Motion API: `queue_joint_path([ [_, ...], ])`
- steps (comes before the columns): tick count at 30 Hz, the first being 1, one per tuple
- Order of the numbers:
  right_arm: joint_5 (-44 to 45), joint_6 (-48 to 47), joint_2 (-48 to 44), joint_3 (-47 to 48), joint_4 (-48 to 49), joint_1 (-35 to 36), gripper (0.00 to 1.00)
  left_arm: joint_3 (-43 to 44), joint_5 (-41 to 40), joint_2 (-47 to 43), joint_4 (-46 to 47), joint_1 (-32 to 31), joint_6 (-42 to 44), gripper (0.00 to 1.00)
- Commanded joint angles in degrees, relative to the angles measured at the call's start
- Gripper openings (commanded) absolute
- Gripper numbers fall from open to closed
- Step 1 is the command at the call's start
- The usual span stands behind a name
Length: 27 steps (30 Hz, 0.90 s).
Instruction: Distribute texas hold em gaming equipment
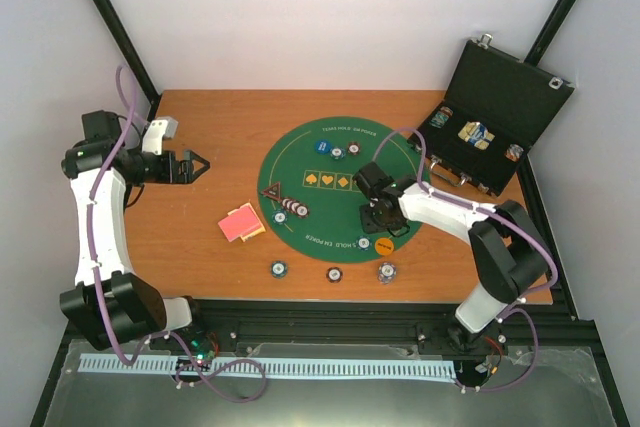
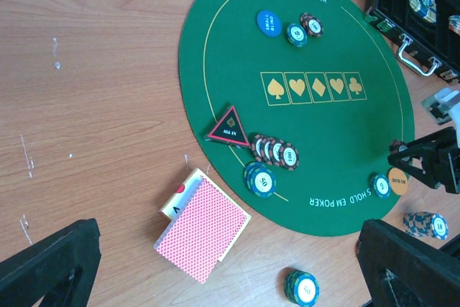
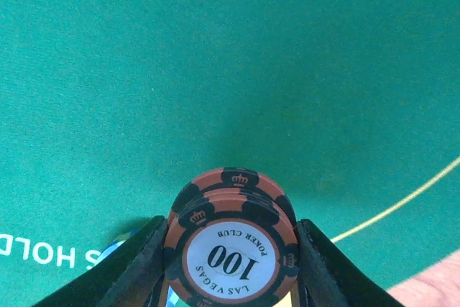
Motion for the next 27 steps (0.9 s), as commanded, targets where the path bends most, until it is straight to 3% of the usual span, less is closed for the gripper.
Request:
queue_joint_path([
  [1,-1.2,-0.5,2.8,-1.2,3.5,-0.6,0.39,2.3,0.6,0.6,-0.9,0.5,-0.5,1.00],
  [21,-1.1,-1.2,6.8,-2.6,6.0,-2.1,0.45,2.5,0.3,0.9,-0.5,0.5,-0.3,1.00],
  [23,-0.4,-1.1,6.6,-2.4,5.3,-2.1,0.50,2.6,0.3,1.0,-0.6,0.5,-0.4,1.00],
  [25,0.6,-1.1,6.0,-1.3,3.5,-2.1,0.63,2.6,0.4,1.1,-0.7,0.5,-0.4,1.00],
  [27,1.9,-1.3,4.5,-0.4,1.8,-2.2,0.67,2.4,0.7,1.0,-0.8,0.5,-0.5,1.00],
])
